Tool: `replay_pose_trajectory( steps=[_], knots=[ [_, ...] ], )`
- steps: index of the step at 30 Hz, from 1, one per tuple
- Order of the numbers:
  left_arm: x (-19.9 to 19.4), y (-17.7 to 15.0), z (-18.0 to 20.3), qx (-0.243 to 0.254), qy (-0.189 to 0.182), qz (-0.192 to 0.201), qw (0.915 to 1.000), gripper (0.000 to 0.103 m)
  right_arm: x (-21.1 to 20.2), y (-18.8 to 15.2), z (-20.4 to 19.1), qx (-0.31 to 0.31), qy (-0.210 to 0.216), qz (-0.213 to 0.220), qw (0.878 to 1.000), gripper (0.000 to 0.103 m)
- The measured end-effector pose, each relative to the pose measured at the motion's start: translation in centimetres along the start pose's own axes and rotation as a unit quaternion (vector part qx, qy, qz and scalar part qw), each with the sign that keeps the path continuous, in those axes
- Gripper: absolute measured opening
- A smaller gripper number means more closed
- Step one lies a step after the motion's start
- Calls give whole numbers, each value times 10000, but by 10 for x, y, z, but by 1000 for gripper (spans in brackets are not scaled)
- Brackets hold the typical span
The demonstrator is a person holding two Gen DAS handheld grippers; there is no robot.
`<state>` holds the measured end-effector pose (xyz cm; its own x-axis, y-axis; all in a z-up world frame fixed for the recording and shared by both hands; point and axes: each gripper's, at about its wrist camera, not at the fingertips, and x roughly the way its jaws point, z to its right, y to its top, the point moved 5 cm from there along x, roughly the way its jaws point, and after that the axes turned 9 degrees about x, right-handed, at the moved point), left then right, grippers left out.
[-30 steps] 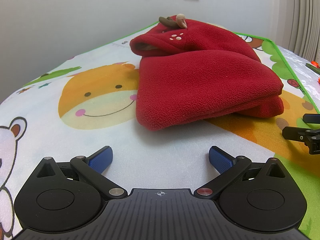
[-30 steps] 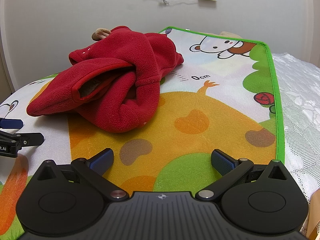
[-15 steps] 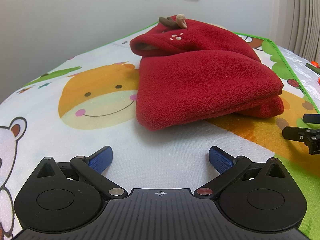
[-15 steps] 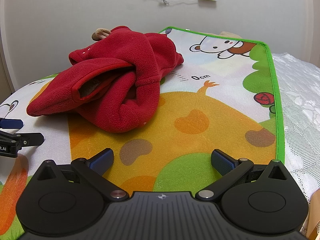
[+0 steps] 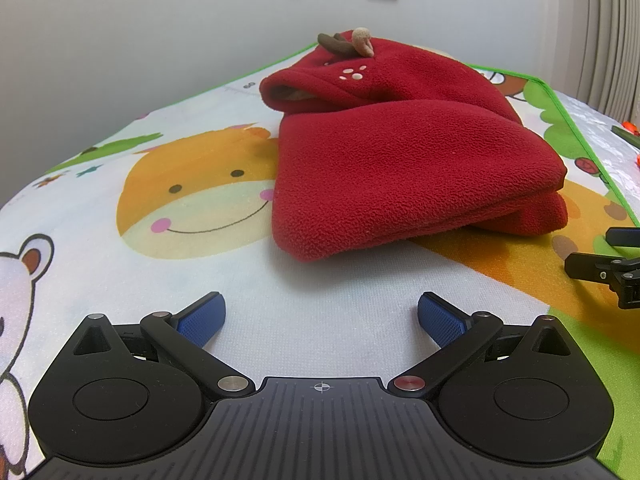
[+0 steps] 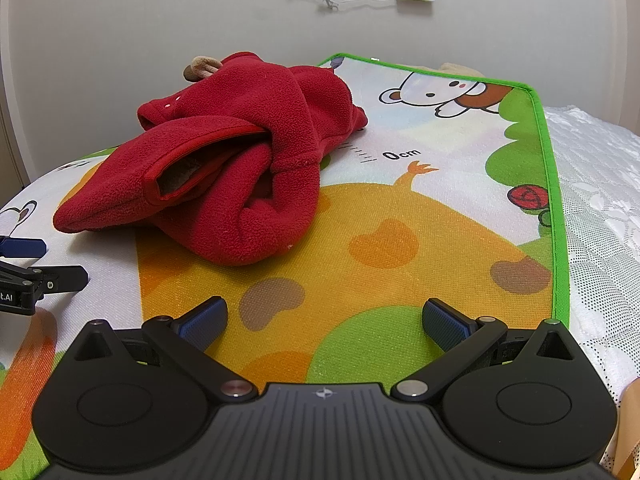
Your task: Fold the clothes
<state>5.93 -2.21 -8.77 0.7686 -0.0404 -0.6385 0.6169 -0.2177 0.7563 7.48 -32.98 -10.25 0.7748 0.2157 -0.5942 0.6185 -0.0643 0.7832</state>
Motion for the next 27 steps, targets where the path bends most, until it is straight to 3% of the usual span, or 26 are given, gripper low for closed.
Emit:
replay_pose_trajectory(
  steps=[8, 13, 27],
  knots=[
    [0, 1, -1, -18, -48, -14, 10000, 103, 0, 0, 0, 2, 0, 1, 10000, 103],
    [2, 5, 0, -136, 11, -302, 9994, 103, 0, 0, 0, 3, 3, 0, 10000, 103],
    [0, 3, 1, -217, 129, -228, 9994, 103, 0, 0, -1, 5, 3, -5, 10000, 103]
  ],
)
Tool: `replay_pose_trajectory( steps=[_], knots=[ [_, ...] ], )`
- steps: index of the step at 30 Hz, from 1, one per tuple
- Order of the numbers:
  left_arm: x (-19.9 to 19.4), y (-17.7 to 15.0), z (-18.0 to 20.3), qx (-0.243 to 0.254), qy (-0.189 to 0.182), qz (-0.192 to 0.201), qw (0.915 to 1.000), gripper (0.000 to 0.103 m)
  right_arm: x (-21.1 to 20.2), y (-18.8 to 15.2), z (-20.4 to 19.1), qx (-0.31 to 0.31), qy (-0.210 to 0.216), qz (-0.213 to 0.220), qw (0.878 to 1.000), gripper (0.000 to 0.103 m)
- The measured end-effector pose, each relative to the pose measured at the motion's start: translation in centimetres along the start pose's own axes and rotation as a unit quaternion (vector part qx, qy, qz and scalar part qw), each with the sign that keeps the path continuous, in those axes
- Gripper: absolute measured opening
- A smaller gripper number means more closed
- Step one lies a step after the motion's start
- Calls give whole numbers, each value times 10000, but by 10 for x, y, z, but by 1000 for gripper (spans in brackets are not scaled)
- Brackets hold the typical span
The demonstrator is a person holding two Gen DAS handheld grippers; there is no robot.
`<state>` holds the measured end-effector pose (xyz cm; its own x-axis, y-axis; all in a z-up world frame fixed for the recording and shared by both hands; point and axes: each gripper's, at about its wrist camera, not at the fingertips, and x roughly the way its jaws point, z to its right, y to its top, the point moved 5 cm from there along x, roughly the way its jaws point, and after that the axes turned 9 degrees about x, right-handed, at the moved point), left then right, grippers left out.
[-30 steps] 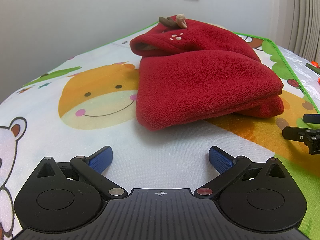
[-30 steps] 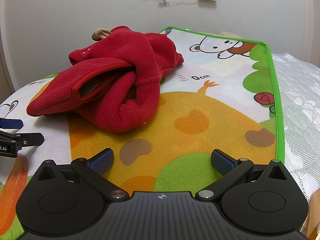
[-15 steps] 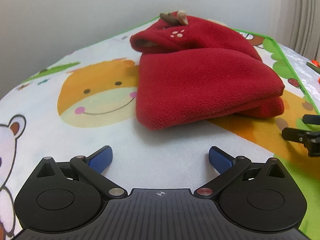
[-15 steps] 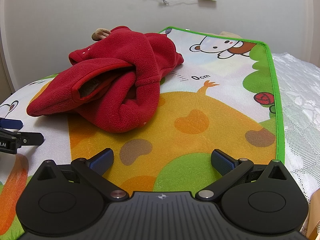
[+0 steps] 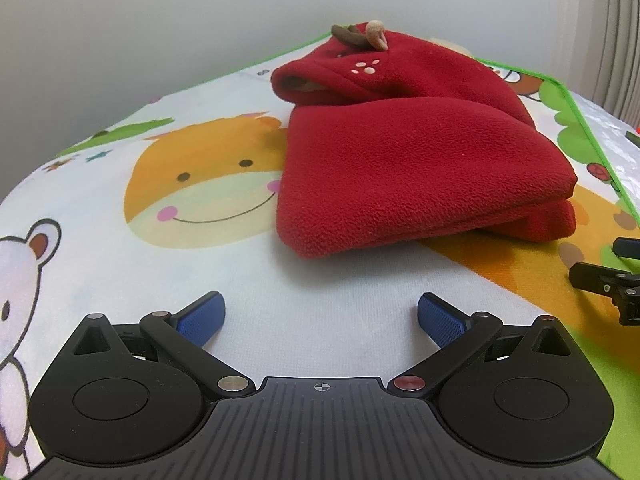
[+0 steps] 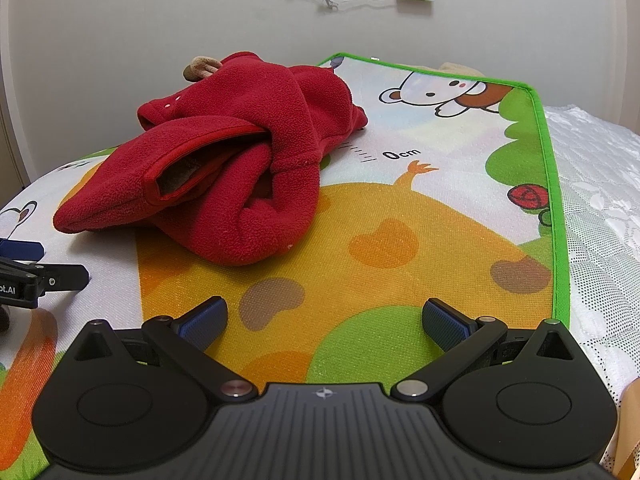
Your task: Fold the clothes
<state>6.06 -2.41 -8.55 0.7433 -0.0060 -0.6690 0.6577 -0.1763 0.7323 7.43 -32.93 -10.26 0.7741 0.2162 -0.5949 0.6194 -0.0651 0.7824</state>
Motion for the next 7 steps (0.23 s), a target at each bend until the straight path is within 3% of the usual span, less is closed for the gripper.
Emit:
replay_pose_trajectory(
  steps=[7],
  knots=[
    [0, 0, 0, 29, -24, 16, 10000, 103, 0, 0, 0, -2, 0, -1, 10000, 103]
  ],
)
